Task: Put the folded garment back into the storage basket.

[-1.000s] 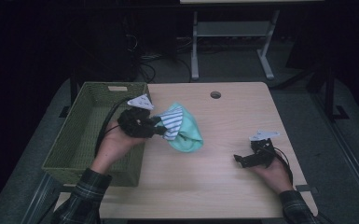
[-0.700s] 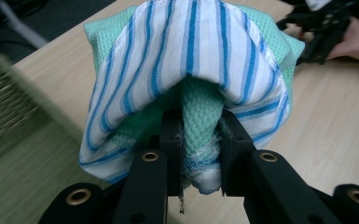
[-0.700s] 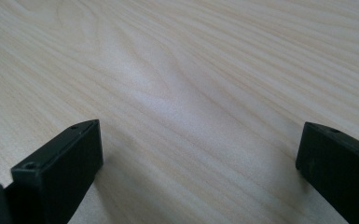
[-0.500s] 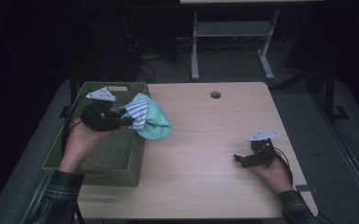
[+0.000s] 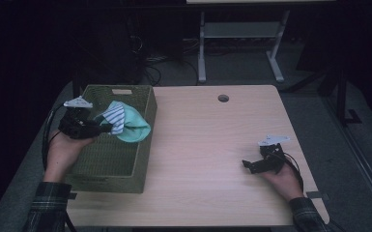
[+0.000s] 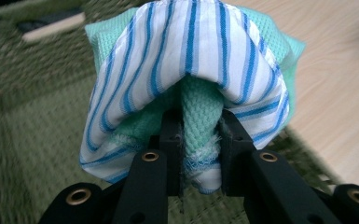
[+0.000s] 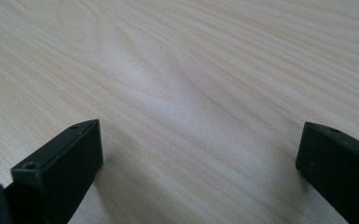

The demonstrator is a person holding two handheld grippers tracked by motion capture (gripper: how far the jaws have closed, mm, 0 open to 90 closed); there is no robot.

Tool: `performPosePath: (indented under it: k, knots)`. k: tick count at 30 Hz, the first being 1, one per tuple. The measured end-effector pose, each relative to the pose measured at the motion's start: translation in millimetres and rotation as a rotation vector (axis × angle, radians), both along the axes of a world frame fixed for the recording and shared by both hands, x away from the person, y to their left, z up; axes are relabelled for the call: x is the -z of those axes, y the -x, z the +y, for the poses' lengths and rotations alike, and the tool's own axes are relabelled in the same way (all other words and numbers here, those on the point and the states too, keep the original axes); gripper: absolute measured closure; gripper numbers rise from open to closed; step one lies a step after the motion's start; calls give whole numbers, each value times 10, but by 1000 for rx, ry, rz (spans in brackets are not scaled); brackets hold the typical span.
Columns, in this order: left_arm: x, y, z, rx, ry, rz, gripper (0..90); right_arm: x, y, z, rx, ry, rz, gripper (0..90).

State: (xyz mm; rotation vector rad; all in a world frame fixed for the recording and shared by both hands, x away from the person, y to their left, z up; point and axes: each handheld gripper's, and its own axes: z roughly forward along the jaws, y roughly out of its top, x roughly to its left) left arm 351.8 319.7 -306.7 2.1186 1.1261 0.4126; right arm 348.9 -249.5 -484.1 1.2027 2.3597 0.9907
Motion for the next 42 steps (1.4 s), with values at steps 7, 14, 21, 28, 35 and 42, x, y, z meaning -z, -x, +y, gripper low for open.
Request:
performPosePath:
  k: [7, 14, 21, 28, 35, 42]
  knots:
    - [295, -92, 136, -52, -6, 51, 743, -1, -1, 0, -3, 0, 1, 0]
    - [541, -192, 209, -72, -17, 104, 743, -3, -2, 5, -4, -2, 7, 1]
    - [728, -256, 259, -90, -53, 148, 739, -3, -2, 6, -4, -2, 8, 0]
    - [750, -253, 263, -111, -59, 136, 515, -4, -2, 6, -4, -2, 8, 0]
    - [550, -197, 119, -84, -26, 89, 299, -3, -2, 6, -4, -2, 8, 1]
    - [388, -138, -212, -31, 22, 45, 223, -3, -2, 6, -4, -2, 7, 1]
